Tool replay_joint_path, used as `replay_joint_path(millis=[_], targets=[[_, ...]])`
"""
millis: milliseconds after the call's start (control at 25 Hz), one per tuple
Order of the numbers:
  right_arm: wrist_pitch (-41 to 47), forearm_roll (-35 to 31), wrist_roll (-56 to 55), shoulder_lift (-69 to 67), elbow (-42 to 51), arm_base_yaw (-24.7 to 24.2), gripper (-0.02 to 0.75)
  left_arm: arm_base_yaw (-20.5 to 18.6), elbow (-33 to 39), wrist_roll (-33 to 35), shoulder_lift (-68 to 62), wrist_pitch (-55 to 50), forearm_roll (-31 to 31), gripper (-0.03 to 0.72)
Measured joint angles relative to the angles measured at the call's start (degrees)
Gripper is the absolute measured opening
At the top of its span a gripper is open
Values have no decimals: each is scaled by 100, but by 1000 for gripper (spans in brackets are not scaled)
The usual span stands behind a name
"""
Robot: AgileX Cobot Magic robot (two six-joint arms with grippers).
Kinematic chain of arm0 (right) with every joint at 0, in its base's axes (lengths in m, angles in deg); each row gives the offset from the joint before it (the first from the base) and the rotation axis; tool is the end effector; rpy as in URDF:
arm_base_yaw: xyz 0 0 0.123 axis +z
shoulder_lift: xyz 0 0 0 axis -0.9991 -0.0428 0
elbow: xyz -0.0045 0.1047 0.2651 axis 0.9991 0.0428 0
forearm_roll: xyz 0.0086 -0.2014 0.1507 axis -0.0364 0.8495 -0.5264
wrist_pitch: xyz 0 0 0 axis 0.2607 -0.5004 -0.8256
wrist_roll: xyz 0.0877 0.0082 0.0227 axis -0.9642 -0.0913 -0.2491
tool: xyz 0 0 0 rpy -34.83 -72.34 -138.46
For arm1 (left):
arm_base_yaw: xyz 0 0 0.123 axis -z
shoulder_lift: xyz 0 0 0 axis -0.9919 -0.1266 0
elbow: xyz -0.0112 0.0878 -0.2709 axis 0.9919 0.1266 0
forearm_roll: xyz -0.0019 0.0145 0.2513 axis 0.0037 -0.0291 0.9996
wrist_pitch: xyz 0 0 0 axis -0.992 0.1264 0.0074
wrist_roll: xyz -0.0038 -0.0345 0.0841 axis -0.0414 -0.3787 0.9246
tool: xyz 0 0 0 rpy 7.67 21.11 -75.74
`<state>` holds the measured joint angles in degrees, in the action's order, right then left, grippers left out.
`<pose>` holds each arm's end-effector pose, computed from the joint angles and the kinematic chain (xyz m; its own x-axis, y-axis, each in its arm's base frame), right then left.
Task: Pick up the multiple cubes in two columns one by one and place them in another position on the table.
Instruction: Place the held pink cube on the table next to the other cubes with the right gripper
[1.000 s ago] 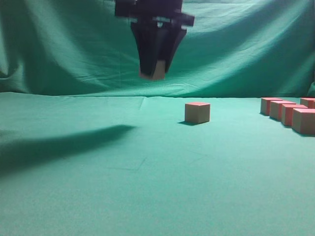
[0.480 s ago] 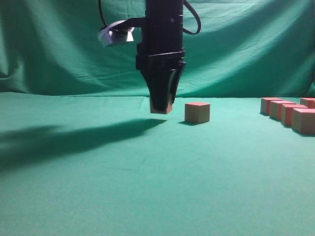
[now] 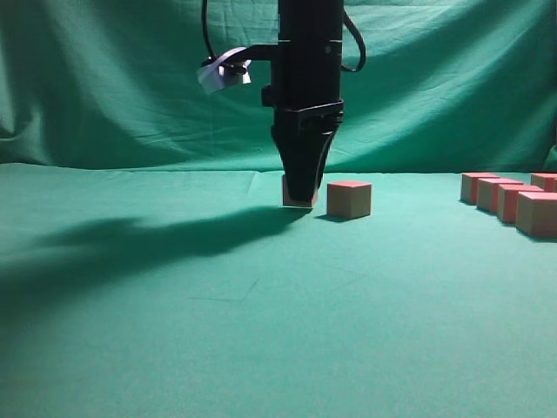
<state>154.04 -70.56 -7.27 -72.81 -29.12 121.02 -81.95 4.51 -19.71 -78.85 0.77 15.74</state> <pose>0.4102 0.2612 0.1817 -0.2375 -0.9699 -0.0537 -0.9544 0.2433 -0.1729 0.0529 -0.0001 0.1774 -0.2591 0.0313 -0.9653 0.0139 0.9995 0.0286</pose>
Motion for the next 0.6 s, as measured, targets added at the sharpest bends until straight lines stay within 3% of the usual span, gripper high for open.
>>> replay_joint_path(millis=[600], targets=[[-340, -434, 623, -86, -7, -27, 268, 0, 0, 0, 0, 0, 0, 0]])
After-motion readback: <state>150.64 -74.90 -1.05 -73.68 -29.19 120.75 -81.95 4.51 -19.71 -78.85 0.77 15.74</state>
